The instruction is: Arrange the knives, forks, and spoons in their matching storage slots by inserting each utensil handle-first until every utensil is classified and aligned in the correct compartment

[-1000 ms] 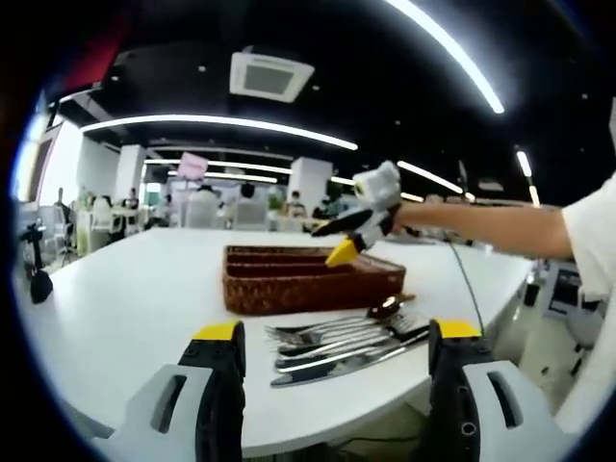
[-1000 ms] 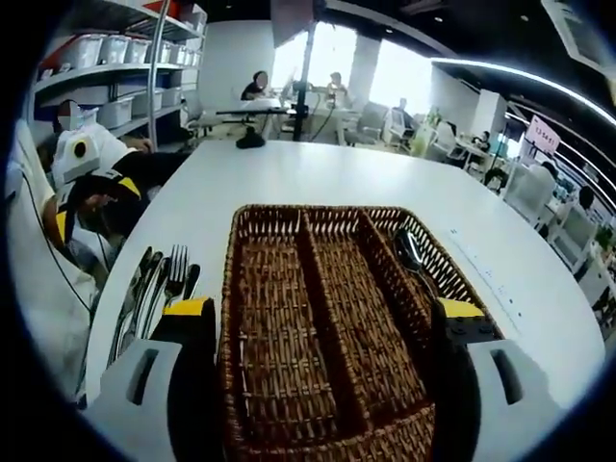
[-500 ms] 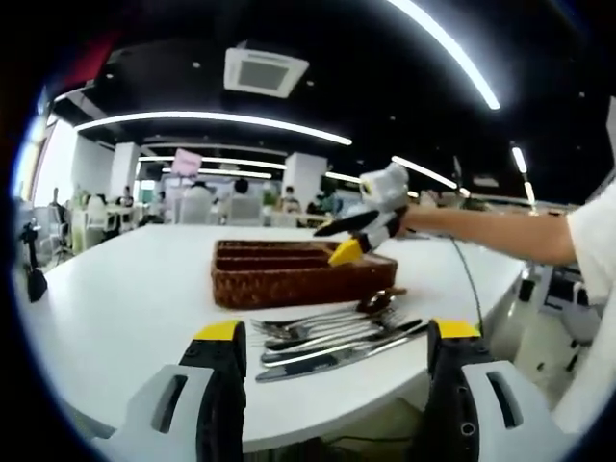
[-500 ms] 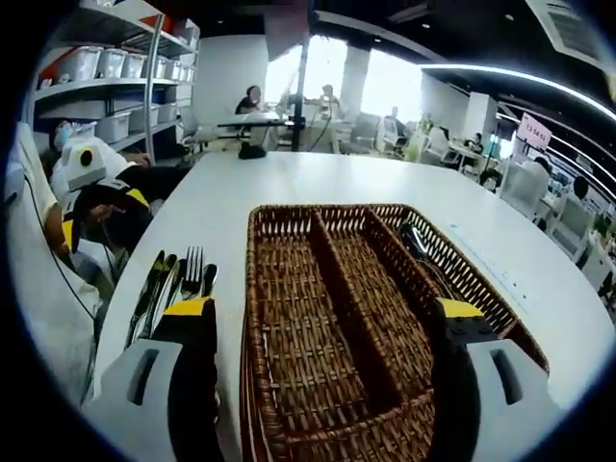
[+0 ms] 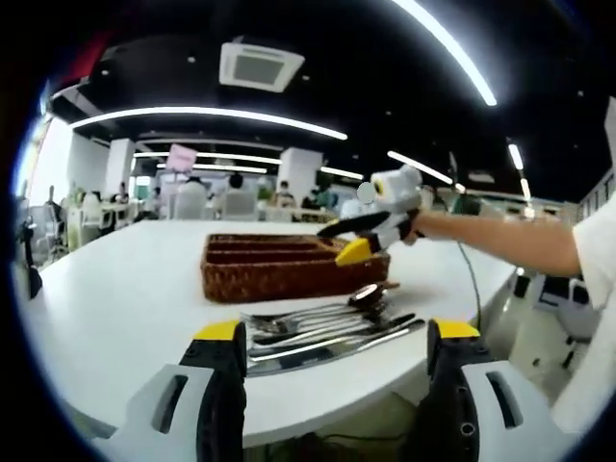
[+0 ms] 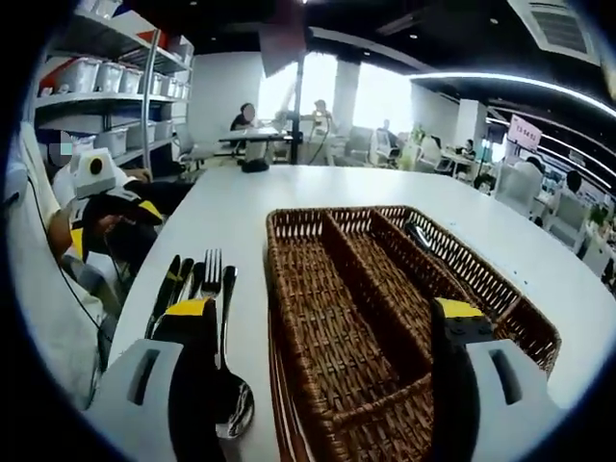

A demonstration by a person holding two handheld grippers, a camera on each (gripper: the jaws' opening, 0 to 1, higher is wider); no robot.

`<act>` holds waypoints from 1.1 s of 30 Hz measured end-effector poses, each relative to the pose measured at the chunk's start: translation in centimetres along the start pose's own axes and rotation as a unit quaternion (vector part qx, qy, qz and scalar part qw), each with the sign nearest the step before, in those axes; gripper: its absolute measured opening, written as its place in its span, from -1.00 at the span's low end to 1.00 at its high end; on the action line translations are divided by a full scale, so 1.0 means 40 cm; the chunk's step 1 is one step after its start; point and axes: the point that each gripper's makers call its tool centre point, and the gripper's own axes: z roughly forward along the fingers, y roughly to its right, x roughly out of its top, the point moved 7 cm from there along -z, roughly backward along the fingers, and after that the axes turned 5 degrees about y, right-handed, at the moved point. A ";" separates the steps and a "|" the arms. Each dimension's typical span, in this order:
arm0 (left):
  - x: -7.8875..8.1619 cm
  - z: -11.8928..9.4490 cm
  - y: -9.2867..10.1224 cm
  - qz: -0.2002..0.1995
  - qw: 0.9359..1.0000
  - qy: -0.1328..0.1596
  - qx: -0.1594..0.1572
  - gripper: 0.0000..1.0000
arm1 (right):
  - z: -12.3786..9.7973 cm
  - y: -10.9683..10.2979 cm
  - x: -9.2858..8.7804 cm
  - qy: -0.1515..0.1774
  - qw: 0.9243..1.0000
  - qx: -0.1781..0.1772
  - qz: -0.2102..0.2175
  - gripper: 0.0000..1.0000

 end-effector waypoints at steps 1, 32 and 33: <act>0.001 0.001 0.001 0.002 1.000 -0.001 -0.001 0.54 | -0.002 0.000 -0.003 -0.001 1.000 -0.001 0.001 0.88; -0.006 0.045 -0.011 0.019 0.999 -0.018 -0.018 0.48 | -0.107 -0.071 -0.040 0.046 0.998 -0.045 0.028 0.83; -0.007 0.048 -0.011 0.021 0.999 -0.018 -0.020 0.48 | -0.111 -0.079 -0.041 0.049 0.997 -0.046 0.028 0.83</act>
